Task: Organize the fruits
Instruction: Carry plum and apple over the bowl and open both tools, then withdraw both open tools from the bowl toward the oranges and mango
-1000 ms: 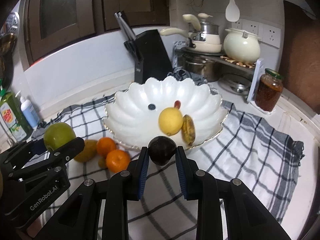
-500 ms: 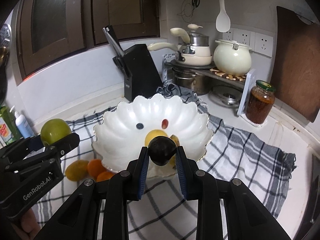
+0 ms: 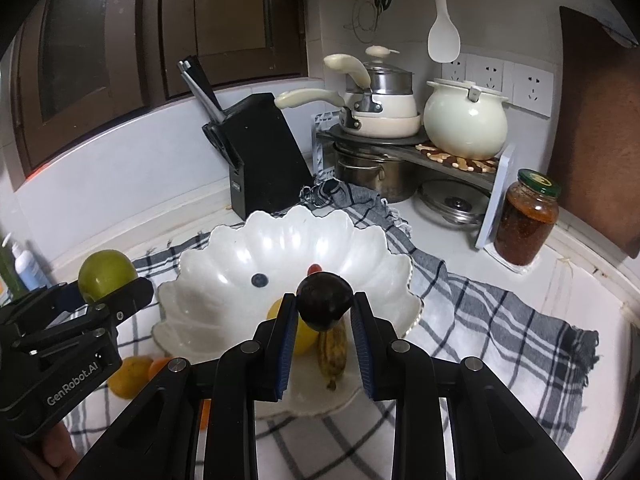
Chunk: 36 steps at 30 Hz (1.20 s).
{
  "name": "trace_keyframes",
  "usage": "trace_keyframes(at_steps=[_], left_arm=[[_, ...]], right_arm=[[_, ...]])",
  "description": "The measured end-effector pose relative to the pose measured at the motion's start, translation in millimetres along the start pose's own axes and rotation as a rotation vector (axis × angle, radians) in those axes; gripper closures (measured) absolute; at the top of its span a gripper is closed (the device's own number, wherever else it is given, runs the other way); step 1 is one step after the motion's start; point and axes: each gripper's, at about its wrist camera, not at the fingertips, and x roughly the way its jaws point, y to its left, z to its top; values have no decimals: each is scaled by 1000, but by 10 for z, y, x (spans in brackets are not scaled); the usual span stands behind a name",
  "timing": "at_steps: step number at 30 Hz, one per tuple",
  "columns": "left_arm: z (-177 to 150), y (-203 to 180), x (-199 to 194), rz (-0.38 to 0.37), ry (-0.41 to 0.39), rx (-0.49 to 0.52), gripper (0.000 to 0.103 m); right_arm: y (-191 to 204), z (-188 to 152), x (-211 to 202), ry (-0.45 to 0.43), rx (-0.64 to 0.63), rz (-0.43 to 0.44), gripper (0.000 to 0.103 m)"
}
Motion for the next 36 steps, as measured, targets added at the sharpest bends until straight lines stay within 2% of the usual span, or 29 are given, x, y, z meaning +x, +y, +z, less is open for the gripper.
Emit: trace_keyframes(at_steps=[15, 26, 28, 29, 30, 33, 35, 36], left_arm=[[68, -43, 570, -1, 57, 2, 56], [10, -22, 691, -9, 106, -16, 55], [-3, -16, 697, -11, 114, -18, 52], [-6, -19, 672, -6, 103, -14, 41], [1, -24, 636, 3, 88, -9, 32], [37, -21, 541, 17, 59, -2, 26], [57, -18, 495, 24, 51, 4, 25], [65, -17, 468, 30, 48, 9, 23]], right_arm=[[-107, 75, 477, 41, -2, -1, 74], [-88, 66, 567, 61, -18, 12, 74], [-80, 65, 539, 52, -19, 3, 73], [-74, 66, 522, 48, -20, -1, 72], [-71, 68, 503, 43, -19, -4, 67], [-65, 84, 428, 16, -16, -16, 50], [-68, 101, 390, 7, -14, -23, 47], [-73, 107, 373, 4, -11, -26, 42]])
